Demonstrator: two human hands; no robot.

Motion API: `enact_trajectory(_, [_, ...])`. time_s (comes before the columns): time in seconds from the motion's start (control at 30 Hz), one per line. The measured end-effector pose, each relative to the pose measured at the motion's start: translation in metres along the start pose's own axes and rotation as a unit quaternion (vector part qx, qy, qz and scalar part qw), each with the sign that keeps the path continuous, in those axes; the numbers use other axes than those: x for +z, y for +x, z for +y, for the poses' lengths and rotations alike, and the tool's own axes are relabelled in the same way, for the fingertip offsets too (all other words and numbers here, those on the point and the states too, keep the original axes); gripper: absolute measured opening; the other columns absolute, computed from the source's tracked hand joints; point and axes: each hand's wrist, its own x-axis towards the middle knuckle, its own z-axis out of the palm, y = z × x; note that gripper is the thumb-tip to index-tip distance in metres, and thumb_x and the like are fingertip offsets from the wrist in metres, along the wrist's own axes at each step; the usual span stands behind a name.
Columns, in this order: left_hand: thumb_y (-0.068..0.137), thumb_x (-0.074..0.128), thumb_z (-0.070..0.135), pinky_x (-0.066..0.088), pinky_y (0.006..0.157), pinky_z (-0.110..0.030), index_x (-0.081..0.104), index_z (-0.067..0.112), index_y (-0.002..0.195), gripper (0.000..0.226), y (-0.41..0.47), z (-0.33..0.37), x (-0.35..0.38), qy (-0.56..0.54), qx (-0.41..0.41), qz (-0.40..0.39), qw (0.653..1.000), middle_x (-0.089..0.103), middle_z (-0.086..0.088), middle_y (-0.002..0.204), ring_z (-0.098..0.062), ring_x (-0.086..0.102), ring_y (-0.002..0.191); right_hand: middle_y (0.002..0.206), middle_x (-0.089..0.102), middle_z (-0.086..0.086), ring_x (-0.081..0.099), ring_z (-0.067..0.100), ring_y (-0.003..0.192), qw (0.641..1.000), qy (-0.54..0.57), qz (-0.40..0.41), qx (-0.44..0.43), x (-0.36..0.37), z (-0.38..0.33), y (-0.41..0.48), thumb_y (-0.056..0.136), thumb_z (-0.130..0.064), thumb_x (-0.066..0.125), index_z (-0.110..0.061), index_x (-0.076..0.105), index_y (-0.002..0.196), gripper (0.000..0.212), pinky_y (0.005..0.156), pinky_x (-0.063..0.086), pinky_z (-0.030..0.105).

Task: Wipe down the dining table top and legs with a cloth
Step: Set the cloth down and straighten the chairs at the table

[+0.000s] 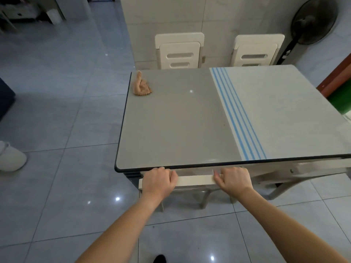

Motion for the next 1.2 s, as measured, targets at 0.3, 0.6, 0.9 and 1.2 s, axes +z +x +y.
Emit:
enact_trajectory(0.3, [0.093, 0.03, 0.039, 0.034, 0.052, -0.029, 0.066, 0.016, 0.071, 0.048, 0.002, 0.008, -0.004, 0.018, 0.012, -0.008, 1.0, 0.068, -0.001, 0.073, -0.023, 0.063, 0.069, 0.065, 0.056, -0.003, 0.057, 0.018, 0.062, 1.0, 0.022, 0.008, -0.003, -0.003, 0.007, 0.002, 0.084, -0.058, 0.008, -0.022, 0.054, 0.071, 0.06, 0.058, 0.044, 0.031])
enact_trajectory(0.6, [0.096, 0.027, 0.039, 0.043, 0.064, -0.032, 0.07, 0.015, 0.084, 0.051, -0.001, 0.006, -0.006, -0.007, 0.031, -0.027, 0.999, 0.071, -0.005, 0.088, -0.029, 0.066, 0.081, 0.073, 0.062, -0.001, 0.058, 0.02, 0.068, 0.999, 0.025, -0.004, 0.034, -0.007, -0.005, -0.005, 0.092, -0.05, 0.013, -0.021, 0.057, 0.08, 0.054, 0.065, 0.042, 0.033])
enact_trajectory(0.9, [0.096, 0.03, 0.035, 0.041, 0.068, -0.036, 0.059, 0.015, 0.081, 0.038, -0.008, -0.008, -0.021, -0.122, 0.066, -0.138, 0.981, 0.067, -0.008, 0.091, -0.029, 0.06, 0.086, 0.099, 0.066, -0.003, 0.052, 0.017, 0.103, 0.92, 0.347, 0.114, 0.143, -0.009, -0.045, -0.036, 0.095, -0.021, 0.053, -0.017, 0.068, 0.101, 0.017, 0.09, 0.035, 0.029])
enact_trajectory(1.2, [0.089, 0.056, 0.028, 0.047, 0.08, -0.025, 0.067, 0.027, 0.094, 0.012, -0.129, -0.074, -0.044, -0.449, -0.096, -0.022, 0.888, 0.067, 0.011, 0.096, -0.007, 0.061, 0.091, 0.088, 0.07, 0.0, 0.065, 0.009, 0.083, 0.759, 0.635, 0.062, 0.133, 0.0, -0.108, -0.144, 0.095, -0.007, 0.057, -0.018, 0.069, 0.097, 0.016, 0.075, 0.05, 0.019])
